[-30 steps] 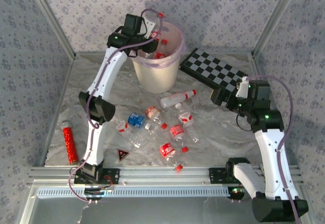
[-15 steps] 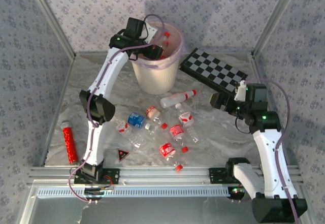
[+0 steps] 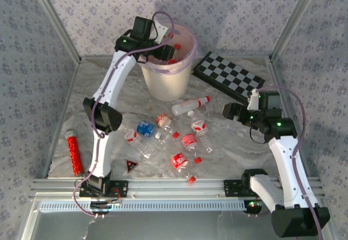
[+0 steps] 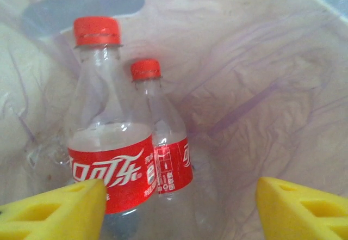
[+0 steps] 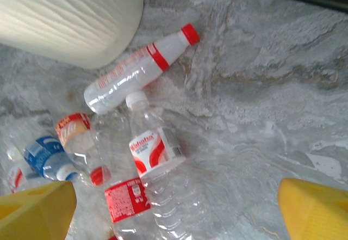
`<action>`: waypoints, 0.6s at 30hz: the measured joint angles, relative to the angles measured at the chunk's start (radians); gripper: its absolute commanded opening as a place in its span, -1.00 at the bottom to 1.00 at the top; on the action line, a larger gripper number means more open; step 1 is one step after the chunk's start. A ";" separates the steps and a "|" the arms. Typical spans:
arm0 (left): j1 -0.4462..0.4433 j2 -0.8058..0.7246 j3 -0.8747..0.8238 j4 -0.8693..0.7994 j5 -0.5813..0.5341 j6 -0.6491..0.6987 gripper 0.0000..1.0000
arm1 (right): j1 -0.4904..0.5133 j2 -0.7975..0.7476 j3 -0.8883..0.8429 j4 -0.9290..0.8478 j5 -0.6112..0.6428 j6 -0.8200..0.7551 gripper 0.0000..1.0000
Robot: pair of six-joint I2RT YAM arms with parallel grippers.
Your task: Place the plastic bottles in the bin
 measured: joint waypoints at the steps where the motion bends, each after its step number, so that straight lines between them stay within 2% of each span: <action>1: 0.000 0.000 0.002 0.005 0.004 -0.006 0.31 | 0.029 0.010 -0.009 0.000 0.011 -0.002 0.90; 5: -0.002 0.001 0.003 0.017 0.008 -0.023 0.17 | 0.155 0.051 -0.053 -0.002 0.058 0.000 0.82; 11: -0.012 0.036 0.008 0.028 0.007 -0.036 0.05 | 0.310 0.121 -0.124 0.004 0.123 0.050 0.55; 18: -0.026 0.127 0.008 0.026 0.011 -0.049 0.02 | 0.406 0.221 -0.172 0.051 0.183 0.111 0.32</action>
